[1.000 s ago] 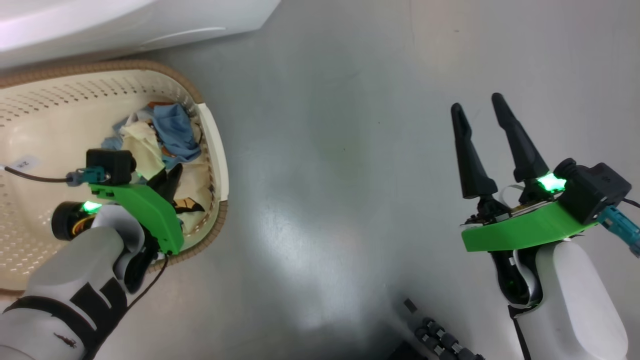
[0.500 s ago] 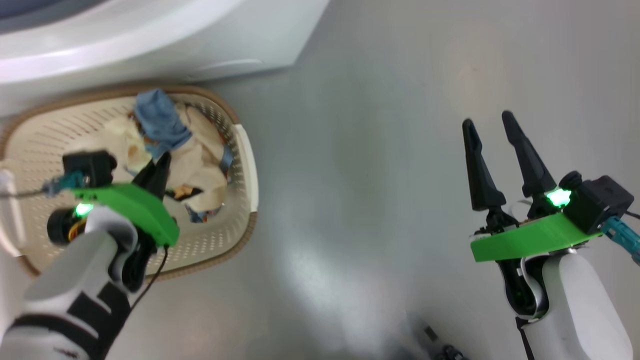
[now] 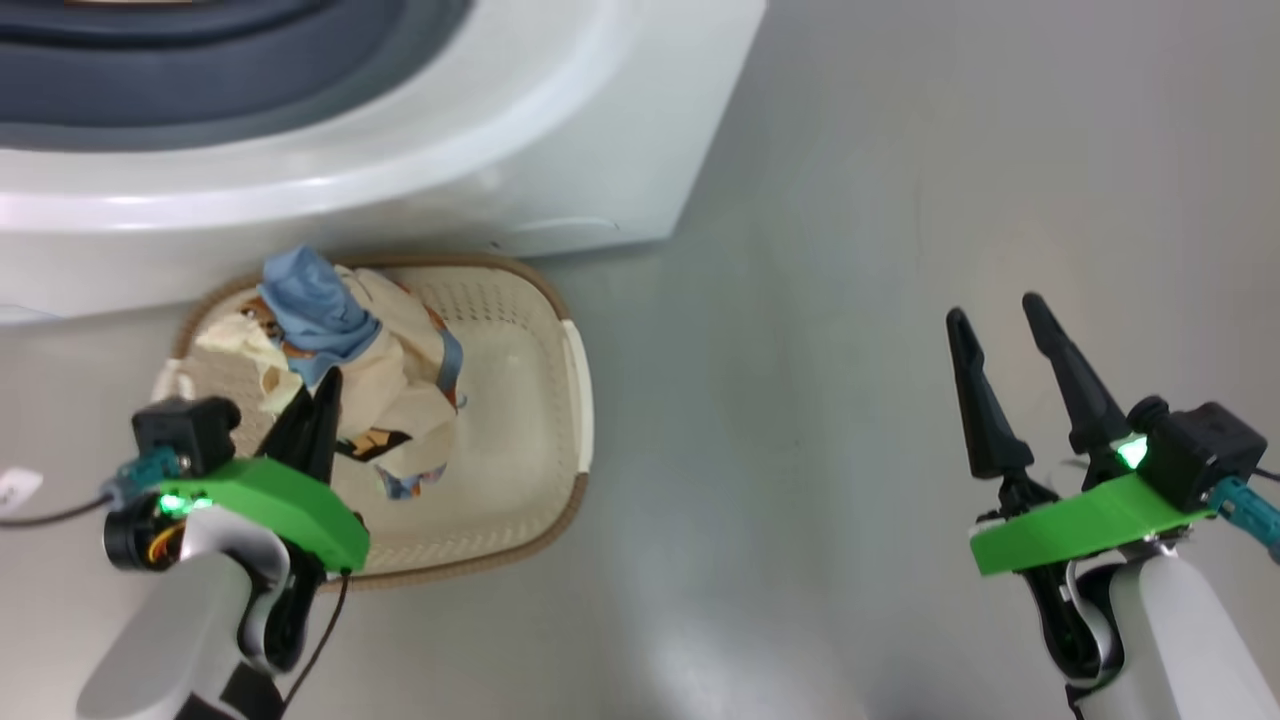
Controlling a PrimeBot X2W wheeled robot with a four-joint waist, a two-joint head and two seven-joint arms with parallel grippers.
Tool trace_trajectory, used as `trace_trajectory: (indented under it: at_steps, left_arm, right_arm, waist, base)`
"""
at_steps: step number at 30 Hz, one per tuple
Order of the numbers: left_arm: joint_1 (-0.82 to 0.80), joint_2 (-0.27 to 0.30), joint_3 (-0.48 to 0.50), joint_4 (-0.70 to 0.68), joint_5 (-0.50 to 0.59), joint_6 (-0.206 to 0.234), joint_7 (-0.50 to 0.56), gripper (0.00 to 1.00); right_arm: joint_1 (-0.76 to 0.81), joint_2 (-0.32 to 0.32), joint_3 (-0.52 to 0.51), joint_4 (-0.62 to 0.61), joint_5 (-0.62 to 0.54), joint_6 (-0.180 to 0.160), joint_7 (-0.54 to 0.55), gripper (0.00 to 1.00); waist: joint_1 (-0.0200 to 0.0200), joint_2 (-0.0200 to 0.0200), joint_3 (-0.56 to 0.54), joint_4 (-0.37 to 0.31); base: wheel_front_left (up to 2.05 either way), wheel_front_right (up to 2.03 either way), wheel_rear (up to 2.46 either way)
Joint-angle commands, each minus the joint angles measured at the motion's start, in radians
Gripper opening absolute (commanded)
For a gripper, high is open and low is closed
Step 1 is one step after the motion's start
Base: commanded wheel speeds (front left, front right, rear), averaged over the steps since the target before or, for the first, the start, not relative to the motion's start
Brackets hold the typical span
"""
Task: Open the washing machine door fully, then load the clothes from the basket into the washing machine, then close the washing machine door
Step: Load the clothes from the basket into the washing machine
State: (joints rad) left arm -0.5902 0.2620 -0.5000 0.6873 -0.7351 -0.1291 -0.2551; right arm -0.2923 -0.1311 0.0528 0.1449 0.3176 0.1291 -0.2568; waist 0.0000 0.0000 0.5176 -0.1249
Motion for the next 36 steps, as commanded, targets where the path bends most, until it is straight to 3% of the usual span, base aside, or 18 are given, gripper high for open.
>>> trace_trajectory:
  at_steps: [1, 24, 36]
  left_arm:
    - [0.022, 0.023, 0.045, -0.028, 0.021, -0.002, -0.007, 0.0]
    - [0.383, -0.008, 0.374, -0.388, 0.268, -0.002, -0.007, 0.0]
    - [0.561, -0.076, 0.51, -0.569, 0.362, -0.002, -0.007, 0.0]
  right_arm:
    - [0.033, -0.009, 0.023, -0.016, 0.002, 0.002, -0.005, 1.0]
    - [0.208, -0.042, 0.025, 0.013, 0.022, 0.002, -0.005, 1.0]
    - [0.269, -0.053, -0.012, 0.004, 0.027, 0.002, -0.005, 1.0]
  waist:
    - [0.0, 0.0, -0.067, 0.05]
    - [0.0, 0.0, -0.334, 0.113]
    - [0.0, 0.0, -0.391, 0.129]
  base:
    - [0.0, 0.0, 0.0]
    - [0.0, 0.0, 0.0]
    - [0.0, 0.0, 0.0]
